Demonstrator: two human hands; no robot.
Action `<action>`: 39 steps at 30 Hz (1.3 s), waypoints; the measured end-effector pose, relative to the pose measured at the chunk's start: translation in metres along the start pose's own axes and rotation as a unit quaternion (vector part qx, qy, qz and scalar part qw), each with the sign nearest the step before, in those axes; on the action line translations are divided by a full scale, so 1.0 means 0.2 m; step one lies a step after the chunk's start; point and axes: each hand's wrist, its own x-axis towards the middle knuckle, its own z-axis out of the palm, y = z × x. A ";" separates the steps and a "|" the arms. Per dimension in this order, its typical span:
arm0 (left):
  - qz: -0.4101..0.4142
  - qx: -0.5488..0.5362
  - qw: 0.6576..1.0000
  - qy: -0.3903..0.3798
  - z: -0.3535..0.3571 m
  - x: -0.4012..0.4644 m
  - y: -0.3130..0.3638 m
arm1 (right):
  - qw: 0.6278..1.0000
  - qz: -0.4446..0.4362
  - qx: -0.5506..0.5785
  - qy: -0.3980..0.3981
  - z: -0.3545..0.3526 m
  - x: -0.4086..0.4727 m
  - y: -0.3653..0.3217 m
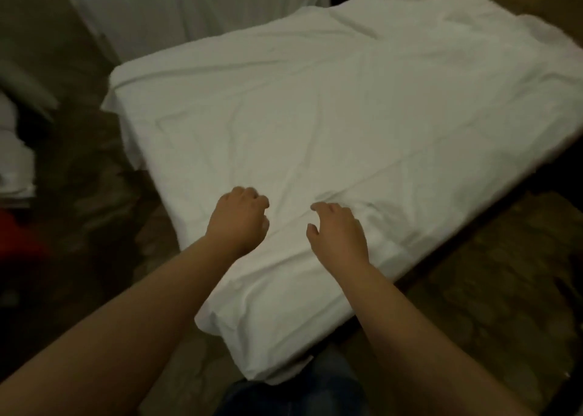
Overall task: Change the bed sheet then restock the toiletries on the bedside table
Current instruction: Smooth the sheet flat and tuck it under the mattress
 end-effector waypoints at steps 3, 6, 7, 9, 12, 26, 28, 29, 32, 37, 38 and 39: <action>-0.082 -0.017 0.996 -0.040 0.17 -0.07 -0.20 | 0.997 -0.046 -0.027 -0.051 0.19 0.06 -0.07; -0.170 -0.038 0.981 -0.087 0.35 -0.09 -0.32 | 0.988 -0.122 -0.066 -0.066 0.38 0.19 -0.07; -0.196 -0.049 0.974 -0.100 0.42 -0.09 -0.34 | 0.985 -0.133 -0.078 -0.077 0.45 0.24 -0.06; -0.243 -0.072 0.961 -0.115 0.55 -0.06 -0.36 | 0.978 -0.169 -0.093 -0.080 0.60 0.37 -0.04; -0.319 -0.124 0.932 -0.121 0.76 0.03 -0.36 | 0.960 -0.228 -0.122 -0.107 0.83 0.52 -0.01; -0.630 -0.431 0.641 0.075 1.10 0.48 -0.49 | 0.881 -0.448 -0.121 -0.092 1.39 0.91 0.03; -0.628 -0.447 0.634 0.061 1.09 0.49 -0.49 | 0.865 -0.474 -0.123 -0.110 1.38 0.91 0.08; -0.625 -0.449 0.636 0.048 1.09 0.49 -0.49 | 0.862 -0.477 -0.128 -0.113 1.37 0.90 0.10; -0.622 -0.508 0.595 0.021 1.09 0.49 -0.51 | 0.867 -0.471 -0.126 -0.101 1.35 0.89 0.14; -0.628 -0.633 0.445 0.085 1.01 0.51 -0.54 | 0.889 -0.451 -0.062 -0.038 1.31 0.90 0.03; -0.627 -0.643 0.429 0.092 0.98 0.50 -0.55 | 0.896 -0.442 -0.034 -0.025 1.29 0.90 -0.01; -0.622 -0.656 0.416 0.097 0.95 0.49 -0.56 | 0.901 -0.435 -0.004 -0.014 1.27 0.91 -0.04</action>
